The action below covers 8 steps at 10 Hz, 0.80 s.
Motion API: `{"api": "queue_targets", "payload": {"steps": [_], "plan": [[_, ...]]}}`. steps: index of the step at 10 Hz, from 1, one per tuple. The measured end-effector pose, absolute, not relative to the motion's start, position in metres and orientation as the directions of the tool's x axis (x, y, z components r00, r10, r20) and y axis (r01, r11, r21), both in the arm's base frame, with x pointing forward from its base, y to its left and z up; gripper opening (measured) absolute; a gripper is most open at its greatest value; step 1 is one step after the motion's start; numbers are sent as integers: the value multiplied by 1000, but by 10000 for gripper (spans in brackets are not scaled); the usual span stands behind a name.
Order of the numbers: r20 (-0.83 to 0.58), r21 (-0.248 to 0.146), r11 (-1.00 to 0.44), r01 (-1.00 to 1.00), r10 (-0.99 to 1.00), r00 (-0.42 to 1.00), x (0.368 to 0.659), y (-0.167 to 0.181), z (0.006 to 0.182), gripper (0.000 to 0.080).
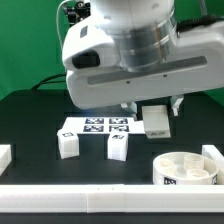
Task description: Assemble stool
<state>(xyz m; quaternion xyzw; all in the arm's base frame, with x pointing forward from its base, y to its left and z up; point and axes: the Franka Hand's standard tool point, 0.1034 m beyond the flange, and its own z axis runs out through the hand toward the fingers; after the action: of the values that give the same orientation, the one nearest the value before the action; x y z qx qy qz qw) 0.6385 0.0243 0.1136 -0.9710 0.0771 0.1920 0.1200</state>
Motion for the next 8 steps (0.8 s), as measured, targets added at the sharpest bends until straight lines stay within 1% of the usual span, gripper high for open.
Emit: {"api": "queue_targets", "payload": {"steps": [3,4,5,6,7,8], "plan": [[-157,-189,-961,-200,-171,973,647,21,113,327],[-108,-188,-962,-199,-181,978,648,21,114,327],[-30,-186,-963,-195,-193,981,653,22,122,327],[21,-183,-965,-190,-197,980,650,23,132,327],[118,-187,-960,-210,-234,965,651,25,142,327],[211,-191,-956,-224,-262,942,643,26,148,327]]}}
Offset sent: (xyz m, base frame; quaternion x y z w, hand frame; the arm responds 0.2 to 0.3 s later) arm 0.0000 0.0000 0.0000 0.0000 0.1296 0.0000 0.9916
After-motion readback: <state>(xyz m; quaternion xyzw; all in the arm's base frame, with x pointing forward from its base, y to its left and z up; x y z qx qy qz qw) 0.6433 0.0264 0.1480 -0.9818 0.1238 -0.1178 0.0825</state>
